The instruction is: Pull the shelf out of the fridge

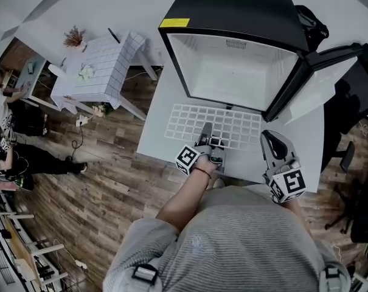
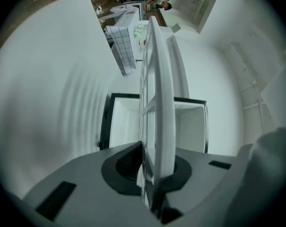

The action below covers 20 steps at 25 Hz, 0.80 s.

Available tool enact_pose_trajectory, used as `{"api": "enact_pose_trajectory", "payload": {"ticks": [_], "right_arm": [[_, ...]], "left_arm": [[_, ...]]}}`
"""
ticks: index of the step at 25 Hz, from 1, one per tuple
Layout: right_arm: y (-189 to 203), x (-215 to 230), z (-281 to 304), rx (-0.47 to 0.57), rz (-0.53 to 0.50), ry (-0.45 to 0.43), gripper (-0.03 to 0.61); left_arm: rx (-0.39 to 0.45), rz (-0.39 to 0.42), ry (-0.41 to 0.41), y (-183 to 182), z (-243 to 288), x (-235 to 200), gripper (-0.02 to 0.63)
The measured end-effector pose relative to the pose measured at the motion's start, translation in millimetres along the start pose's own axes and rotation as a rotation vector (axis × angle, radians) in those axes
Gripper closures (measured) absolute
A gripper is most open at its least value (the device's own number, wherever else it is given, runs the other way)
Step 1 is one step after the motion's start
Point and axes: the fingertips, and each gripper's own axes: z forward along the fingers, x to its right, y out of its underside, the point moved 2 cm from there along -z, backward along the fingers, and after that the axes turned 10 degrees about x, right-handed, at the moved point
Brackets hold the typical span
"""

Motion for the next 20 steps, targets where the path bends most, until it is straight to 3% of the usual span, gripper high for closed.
{"api": "enact_pose_trajectory", "payload": {"ticks": [5,9,12,17,20], "right_arm": [[-1.1,-9.7,12.7,0.019,0.014,-0.038,0.563],[-8.2,-22.9,24.2,0.044,0.014,-0.077,0.563],[-9.2,-28.3,28.9,0.055,0.019,-0.094,0.563],[-13.5,-36.0,35.6,0.074,0.033,-0.115,0.563],[-17.5,-39.0,37.3,0.082,0.026,-0.122,0.563]], "left_arm": [[0.162,-0.088,0.061,-46.8,-16.5,28.4,0.581],[0.252,-0.112,0.165,-65.5,-20.9,82.8,0.581],[0.295,-0.076,0.216,-76.3,-26.6,119.8,0.581],[0.329,0.119,0.165,-93.5,-42.5,138.1,0.581],[0.335,0.076,0.176,-93.3,-46.5,145.2,0.581]]}}
